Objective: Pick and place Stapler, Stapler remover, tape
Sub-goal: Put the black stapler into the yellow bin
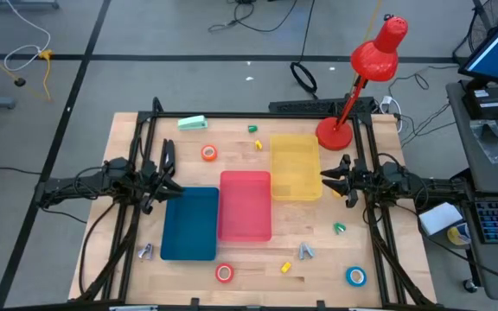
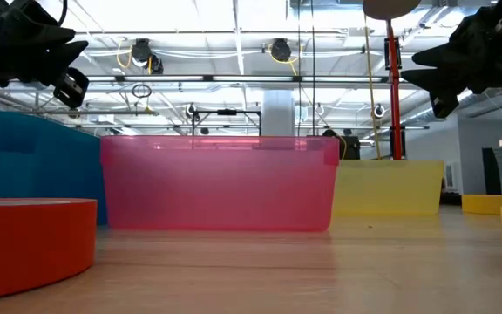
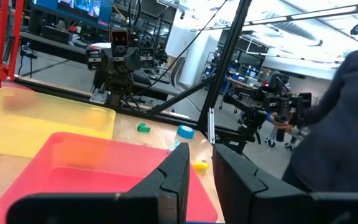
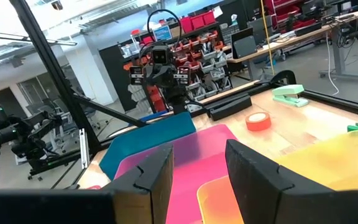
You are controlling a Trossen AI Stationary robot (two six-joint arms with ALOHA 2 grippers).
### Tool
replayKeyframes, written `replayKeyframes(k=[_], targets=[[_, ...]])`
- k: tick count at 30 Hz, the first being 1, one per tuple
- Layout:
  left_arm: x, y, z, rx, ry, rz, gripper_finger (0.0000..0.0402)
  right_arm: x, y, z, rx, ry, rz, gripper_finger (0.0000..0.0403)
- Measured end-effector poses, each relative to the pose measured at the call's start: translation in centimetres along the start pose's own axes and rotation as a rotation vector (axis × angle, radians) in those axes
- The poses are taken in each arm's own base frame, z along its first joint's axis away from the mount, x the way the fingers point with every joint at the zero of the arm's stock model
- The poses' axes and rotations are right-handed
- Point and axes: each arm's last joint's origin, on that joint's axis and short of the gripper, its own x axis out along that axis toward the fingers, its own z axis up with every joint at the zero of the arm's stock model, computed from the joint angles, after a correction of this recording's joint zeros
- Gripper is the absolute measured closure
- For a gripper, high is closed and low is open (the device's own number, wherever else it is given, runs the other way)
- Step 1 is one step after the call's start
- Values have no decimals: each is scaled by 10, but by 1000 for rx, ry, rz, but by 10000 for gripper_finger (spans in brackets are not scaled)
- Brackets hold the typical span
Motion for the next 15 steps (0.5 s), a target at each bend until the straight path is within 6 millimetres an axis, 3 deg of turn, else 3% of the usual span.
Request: replayKeyframes(k=[9, 15], targets=[[0, -2, 6, 12, -62, -13, 332, -2, 0, 17, 58, -233, -132, 261], [-6, -5, 31, 6, -388, 135, 332, -3, 1, 23, 66, -302, -133, 261]])
